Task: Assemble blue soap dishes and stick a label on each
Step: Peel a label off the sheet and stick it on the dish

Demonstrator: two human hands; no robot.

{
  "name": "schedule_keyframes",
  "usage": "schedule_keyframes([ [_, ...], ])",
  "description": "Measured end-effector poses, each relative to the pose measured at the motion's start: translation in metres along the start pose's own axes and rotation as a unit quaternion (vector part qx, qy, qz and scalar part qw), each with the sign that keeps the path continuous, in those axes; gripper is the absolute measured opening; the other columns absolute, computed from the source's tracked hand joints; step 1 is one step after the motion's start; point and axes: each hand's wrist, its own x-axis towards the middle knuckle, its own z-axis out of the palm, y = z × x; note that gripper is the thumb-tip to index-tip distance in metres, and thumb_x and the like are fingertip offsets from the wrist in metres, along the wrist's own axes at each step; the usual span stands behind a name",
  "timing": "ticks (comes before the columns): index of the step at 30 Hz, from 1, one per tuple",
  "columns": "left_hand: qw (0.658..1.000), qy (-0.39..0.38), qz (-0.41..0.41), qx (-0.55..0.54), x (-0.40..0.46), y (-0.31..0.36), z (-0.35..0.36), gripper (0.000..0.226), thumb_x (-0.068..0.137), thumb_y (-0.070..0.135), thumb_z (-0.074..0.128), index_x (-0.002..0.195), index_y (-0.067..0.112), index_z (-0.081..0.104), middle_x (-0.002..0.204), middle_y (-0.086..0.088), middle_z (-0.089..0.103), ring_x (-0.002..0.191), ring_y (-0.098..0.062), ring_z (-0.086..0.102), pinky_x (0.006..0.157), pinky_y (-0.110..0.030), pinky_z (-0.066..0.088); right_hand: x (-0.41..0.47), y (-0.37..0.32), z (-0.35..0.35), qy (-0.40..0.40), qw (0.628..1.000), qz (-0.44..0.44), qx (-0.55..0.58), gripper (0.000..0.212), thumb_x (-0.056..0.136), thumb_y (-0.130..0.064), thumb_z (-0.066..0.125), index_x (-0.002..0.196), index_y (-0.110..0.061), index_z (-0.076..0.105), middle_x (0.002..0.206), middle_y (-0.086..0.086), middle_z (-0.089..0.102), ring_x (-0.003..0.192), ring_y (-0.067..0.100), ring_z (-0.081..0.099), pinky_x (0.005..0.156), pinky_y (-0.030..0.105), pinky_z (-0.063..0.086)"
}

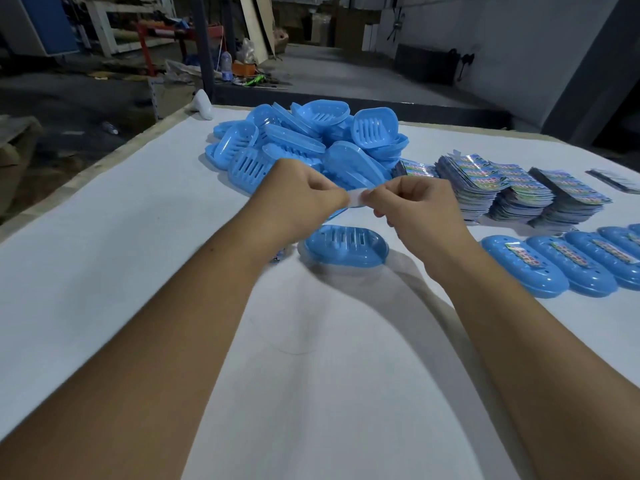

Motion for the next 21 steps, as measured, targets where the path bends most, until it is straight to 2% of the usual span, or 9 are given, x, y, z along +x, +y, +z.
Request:
schedule_keyframes([
  [5,0.999,-0.012,0.017,-0.039,-0.0022,0.0003,0.0109,0.024,0.084,0.040,0.077,0.083,0.015,0.080,0.080,-0.008,0.072,0.072,-0.014,0.058,0.078,-0.032,0.052,-0.0004,0.0015,0.0008,-0.006,1.000,-0.029,-0.008,0.023,0.071,-0.035,0.078,0.060,-0.017,0.071,0.058,0.002,0.056,0.049,0.009,0.038,0.045,0.017,0.033],
  [7,0.999,-0.006,0.009,-0.043,-0.0030,0.0006,0.0112,0.016,0.084,0.039,0.078,0.079,0.023,0.081,0.089,-0.006,0.078,0.081,-0.018,0.070,0.080,-0.027,0.054,0.0002,0.0021,0.0006,-0.006,0.999,-0.031,-0.013,0.021,0.072,-0.032,0.078,0.057,-0.020,0.071,0.057,0.001,0.054,0.049,0.009,0.037,0.046,0.017,0.032],
  [9,0.999,-0.005,-0.003,-0.053,-0.0031,0.0009,0.0111,0.012,0.084,0.037,0.078,0.075,0.029,0.081,0.086,0.004,0.078,0.089,-0.009,0.071,0.076,-0.021,0.053,0.0007,0.0028,-0.0001,-0.009,0.999,-0.034,-0.015,0.020,0.074,-0.029,0.078,0.059,-0.019,0.072,0.059,0.003,0.056,0.051,0.010,0.039,0.047,0.017,0.033],
  [11,0.998,-0.004,-0.010,-0.058,-0.0036,0.0020,0.0106,0.016,0.086,0.037,0.076,0.071,0.033,0.080,0.080,0.011,0.077,0.083,0.000,0.069,0.068,-0.017,0.048,0.0009,0.0034,-0.0013,-0.018,0.999,-0.036,-0.013,0.020,0.078,-0.026,0.079,0.065,-0.013,0.073,0.060,0.002,0.059,0.051,0.007,0.041,0.047,0.015,0.035],
  [13,0.998,0.003,-0.018,-0.057,-0.0035,0.0029,0.0102,0.021,0.087,0.037,0.074,0.067,0.035,0.078,0.077,0.009,0.076,0.073,0.001,0.067,0.062,-0.014,0.045,0.0008,0.0038,-0.0027,-0.029,0.999,-0.041,-0.011,0.018,0.082,-0.025,0.080,0.069,-0.013,0.077,0.060,-0.002,0.064,0.050,0.004,0.045,0.047,0.013,0.037],
  [15,0.998,0.010,-0.026,-0.054,-0.0031,0.0031,0.0091,0.021,0.088,0.040,0.073,0.070,0.032,0.079,0.075,0.006,0.074,0.068,-0.003,0.063,0.061,-0.016,0.044,0.0004,0.0040,-0.0038,-0.047,0.998,-0.050,-0.014,0.016,0.085,-0.029,0.080,0.077,-0.016,0.080,0.062,-0.005,0.069,0.051,0.002,0.049,0.049,0.013,0.039],
  [19,0.997,0.019,-0.036,-0.065,-0.0008,0.0002,0.0078,0.017,0.085,0.045,0.077,0.085,0.028,0.081,0.081,0.013,0.075,0.079,0.004,0.065,0.062,-0.016,0.042,0.0007,0.0056,-0.0018,-0.068,0.995,-0.057,-0.037,0.012,0.091,-0.028,0.075,0.084,-0.021,0.081,0.073,0.004,0.074,0.060,0.008,0.052,0.057,0.021,0.043],
  [21,0.997,0.029,-0.044,-0.065,0.0011,-0.0020,0.0084,0.016,0.082,0.042,0.080,0.082,0.026,0.081,0.069,0.016,0.073,0.062,0.010,0.061,0.050,-0.010,0.041,0.0030,0.0070,-0.0011,-0.036,0.997,-0.042,-0.049,0.013,0.090,-0.026,0.074,0.078,-0.022,0.079,0.072,0.004,0.074,0.057,0.007,0.052,0.057,0.020,0.045],
])
